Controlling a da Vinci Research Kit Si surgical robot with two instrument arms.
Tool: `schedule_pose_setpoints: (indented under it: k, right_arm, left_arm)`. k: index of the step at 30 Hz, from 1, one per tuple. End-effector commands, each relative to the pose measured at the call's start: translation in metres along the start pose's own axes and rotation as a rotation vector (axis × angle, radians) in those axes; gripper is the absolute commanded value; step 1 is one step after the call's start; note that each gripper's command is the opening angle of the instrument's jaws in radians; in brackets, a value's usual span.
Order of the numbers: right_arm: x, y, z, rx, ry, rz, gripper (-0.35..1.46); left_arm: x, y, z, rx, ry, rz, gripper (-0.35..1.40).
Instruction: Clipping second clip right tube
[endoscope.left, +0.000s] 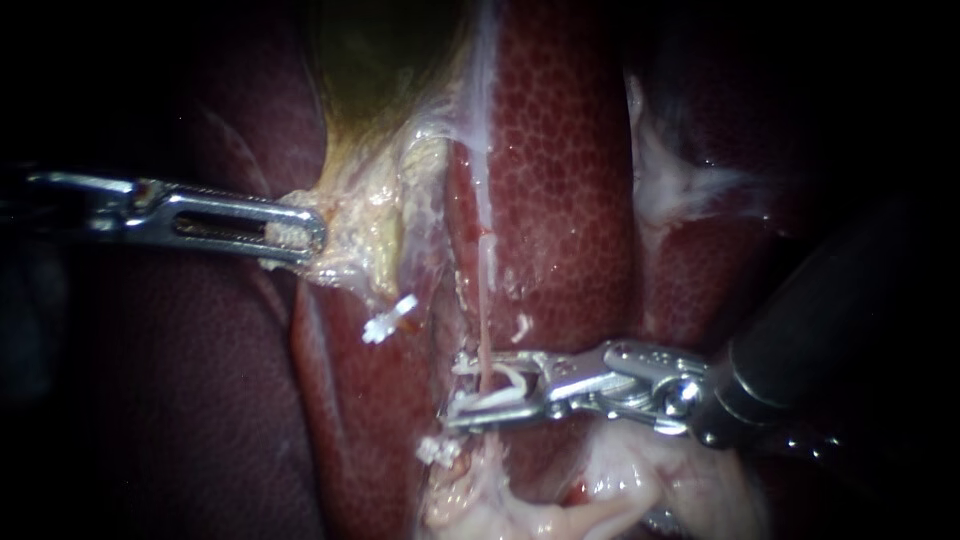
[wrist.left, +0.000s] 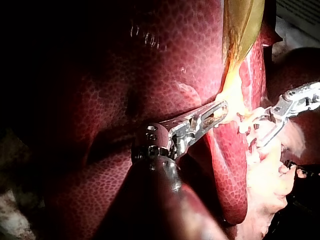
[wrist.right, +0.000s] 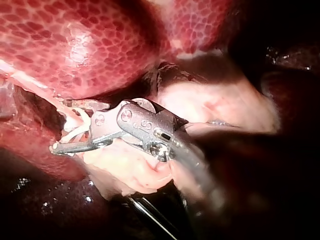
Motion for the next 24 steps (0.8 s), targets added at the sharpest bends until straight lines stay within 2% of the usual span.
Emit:
schedule_pose_setpoints:
  k: [1,12,15,19,24]
  right_arm:
    - [0.0000,0.0000,0.0001,0.001,0.000,-0.001,0.53]
    - [-0.0002,0.0000,-0.0001,0.014,-0.006,-0.003,0.34]
    - [-0.0002,0.0001,-0.0001,0.018,-0.008,0.003,0.22]
    - [-0.0004,0.0004,-0.0005,0.035,-0.015,0.030,-0.06]
    - [-0.0004,0.0008,-0.0008,0.046,-0.020,0.035,-0.27]
  left_arm:
    - [0.0000,0.0000,0.0001,0.000,0.000,0.000,-0.35]
    - [0.0000,0.0000,0.0001,0.000,0.000,0.000,-0.35]
    - [0.0000,0.0000,0.0001,0.000,0.000,0.000,-0.35]
    - [0.0000,0.0000,0.0001,0.000,0.000,0.000,-0.35]
    - [0.0000,0.0000,0.0001,0.000,0.000,0.000,-0.35]
